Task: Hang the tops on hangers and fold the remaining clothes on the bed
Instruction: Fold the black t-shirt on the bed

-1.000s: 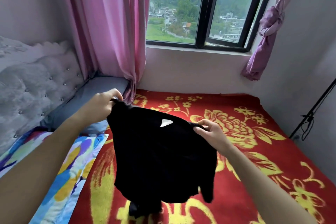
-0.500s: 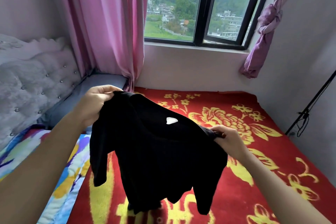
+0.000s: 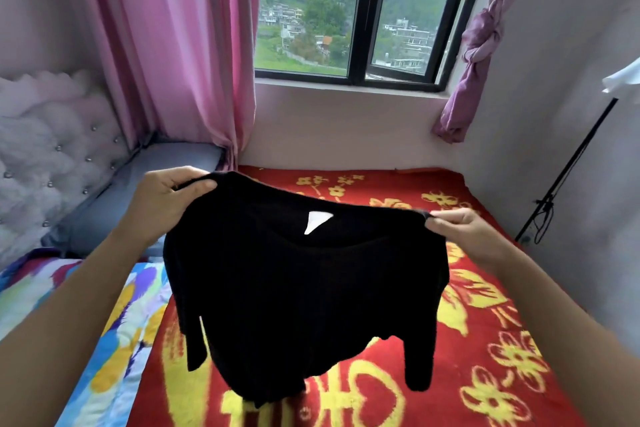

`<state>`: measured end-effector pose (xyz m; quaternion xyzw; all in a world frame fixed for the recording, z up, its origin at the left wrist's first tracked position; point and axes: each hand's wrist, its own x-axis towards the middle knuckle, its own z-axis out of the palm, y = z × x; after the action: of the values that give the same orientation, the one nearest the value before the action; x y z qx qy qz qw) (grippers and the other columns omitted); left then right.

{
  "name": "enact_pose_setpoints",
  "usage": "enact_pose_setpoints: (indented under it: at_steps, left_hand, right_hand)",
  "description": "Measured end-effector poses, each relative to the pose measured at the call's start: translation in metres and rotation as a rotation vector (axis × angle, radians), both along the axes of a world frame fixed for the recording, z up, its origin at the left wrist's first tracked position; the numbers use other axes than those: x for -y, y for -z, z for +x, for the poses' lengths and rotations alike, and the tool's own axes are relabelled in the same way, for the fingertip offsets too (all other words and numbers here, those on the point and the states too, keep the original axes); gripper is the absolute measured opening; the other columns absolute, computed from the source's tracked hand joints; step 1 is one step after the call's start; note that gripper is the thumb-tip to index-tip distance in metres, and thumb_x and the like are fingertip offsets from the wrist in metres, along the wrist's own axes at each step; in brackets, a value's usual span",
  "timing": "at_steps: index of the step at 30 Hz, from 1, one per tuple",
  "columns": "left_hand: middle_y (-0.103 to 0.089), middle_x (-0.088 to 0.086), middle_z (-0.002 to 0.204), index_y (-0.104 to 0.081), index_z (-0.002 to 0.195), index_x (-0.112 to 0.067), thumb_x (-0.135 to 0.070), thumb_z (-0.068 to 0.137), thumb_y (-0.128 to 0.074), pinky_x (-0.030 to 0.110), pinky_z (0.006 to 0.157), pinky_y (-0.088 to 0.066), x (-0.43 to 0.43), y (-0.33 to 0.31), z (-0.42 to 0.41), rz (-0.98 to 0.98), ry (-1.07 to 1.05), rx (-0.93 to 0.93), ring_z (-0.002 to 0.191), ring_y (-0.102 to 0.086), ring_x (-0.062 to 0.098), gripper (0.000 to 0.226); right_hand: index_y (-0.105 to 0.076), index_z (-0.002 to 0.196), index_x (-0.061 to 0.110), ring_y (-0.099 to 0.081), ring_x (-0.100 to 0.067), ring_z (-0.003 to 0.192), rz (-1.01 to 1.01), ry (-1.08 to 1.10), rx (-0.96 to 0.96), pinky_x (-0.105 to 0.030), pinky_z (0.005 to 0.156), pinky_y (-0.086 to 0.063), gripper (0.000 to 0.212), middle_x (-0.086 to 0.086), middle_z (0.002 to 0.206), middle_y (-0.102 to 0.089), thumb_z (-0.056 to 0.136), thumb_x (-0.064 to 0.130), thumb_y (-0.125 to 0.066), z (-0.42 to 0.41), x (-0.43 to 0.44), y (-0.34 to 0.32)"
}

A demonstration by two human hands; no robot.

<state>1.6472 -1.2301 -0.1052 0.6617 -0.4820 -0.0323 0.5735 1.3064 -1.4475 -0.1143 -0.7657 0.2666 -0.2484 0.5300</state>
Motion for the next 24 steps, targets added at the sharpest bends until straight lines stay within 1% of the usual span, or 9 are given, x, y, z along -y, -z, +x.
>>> enact_pose_setpoints:
  at_steps: [2,4,8,11,14,18,20,22,24]
  left_hand:
    - [-0.065,-0.024,0.065,-0.075,0.075,-0.034,0.001,0.086,-0.060,0.002,0.067,-0.039,0.000,-0.010,-0.001,-0.071,0.004,-0.026,0.062,-0.053,-0.014,0.040]
    - [-0.064,-0.019,0.064,-0.073,0.083,-0.013,-0.006,0.088,-0.060,0.005,0.066,-0.041,0.002,-0.025,0.001,-0.122,-0.043,-0.100,0.061,-0.053,-0.012,0.016]
    - [-0.057,-0.005,0.055,-0.069,0.060,-0.021,-0.019,0.092,-0.059,0.023,0.054,-0.042,0.016,-0.045,0.007,-0.091,-0.116,-0.291,0.051,-0.049,0.006,0.034]
    - [-0.051,-0.006,0.049,-0.066,0.079,-0.008,-0.024,0.097,-0.051,0.029,0.051,-0.030,0.023,-0.047,-0.009,-0.022,-0.272,-0.099,0.047,-0.045,0.007,0.028]
    - [-0.061,0.030,0.082,-0.057,0.105,0.003,-0.026,0.101,-0.038,0.036,0.065,-0.027,0.010,-0.038,-0.042,-0.003,-0.488,0.234,0.081,-0.056,0.046,0.035]
    - [-0.057,0.035,0.072,-0.055,0.103,0.006,-0.029,0.097,-0.031,0.036,0.060,-0.020,-0.022,-0.027,-0.071,-0.123,-0.614,0.496,0.069,-0.055,0.053,0.043]
    - [-0.056,0.032,0.064,-0.056,0.097,0.005,-0.030,0.097,-0.031,0.034,0.055,-0.018,-0.042,-0.022,-0.082,-0.201,-0.656,0.591,0.058,-0.054,0.050,0.043]
    - [-0.055,0.032,0.066,-0.056,0.095,0.001,-0.032,0.098,-0.032,0.035,0.053,-0.020,-0.061,-0.021,-0.099,-0.258,-0.725,0.655,0.057,-0.053,0.049,0.041]
    - [-0.056,0.034,0.075,-0.058,0.098,-0.002,-0.039,0.098,-0.028,0.041,0.055,-0.027,-0.078,-0.023,-0.120,-0.240,-0.772,0.634,0.067,-0.054,0.049,0.048]
  right_hand:
    - [-0.073,0.057,0.015,-0.061,-0.009,0.050,0.054,0.061,0.138,-0.016,0.050,-0.048,0.043,0.003,0.057,-0.066,0.048,0.056,-0.082,0.002,-0.011,-0.019]
    - [-0.064,0.044,0.015,-0.052,-0.006,0.038,0.069,0.169,0.241,-0.015,0.040,-0.041,0.033,0.006,0.044,-0.054,0.068,0.037,-0.072,0.009,-0.024,-0.038]
    - [-0.048,0.060,-0.009,-0.038,-0.018,0.046,-0.368,0.439,0.114,-0.027,0.047,-0.030,0.052,-0.009,0.052,-0.039,0.093,0.032,-0.055,0.018,-0.031,-0.064]
    - [-0.037,0.052,0.001,-0.034,-0.012,0.046,-0.652,0.464,-0.095,-0.027,0.050,-0.028,0.056,-0.006,0.050,-0.033,0.096,0.034,-0.048,0.011,-0.041,-0.069]
    - [-0.034,0.052,0.014,-0.036,-0.013,0.048,-0.821,0.467,-0.268,-0.028,0.051,-0.029,0.052,0.001,0.049,-0.034,0.093,0.040,-0.052,-0.013,-0.056,-0.072]
    - [-0.055,0.067,0.022,-0.057,0.000,0.053,-0.603,0.181,-0.328,-0.010,0.053,-0.041,0.022,0.009,0.056,-0.057,0.080,0.018,-0.073,-0.057,-0.082,-0.074]
    - [-0.067,0.078,0.011,-0.067,-0.008,0.065,-0.465,-0.002,-0.423,-0.021,0.061,-0.053,0.009,0.003,0.068,-0.069,0.075,0.012,-0.076,-0.088,-0.093,-0.074]
    - [-0.072,0.084,0.003,-0.071,-0.024,0.073,-0.307,-0.095,-0.489,-0.033,0.069,-0.058,0.024,-0.010,0.078,-0.072,0.069,0.019,-0.080,-0.114,-0.101,-0.067]
    - [-0.074,0.079,0.004,-0.071,-0.023,0.072,-0.161,-0.087,-0.473,-0.028,0.066,-0.056,0.037,-0.011,0.078,-0.072,0.056,0.033,-0.080,-0.138,-0.106,-0.057]
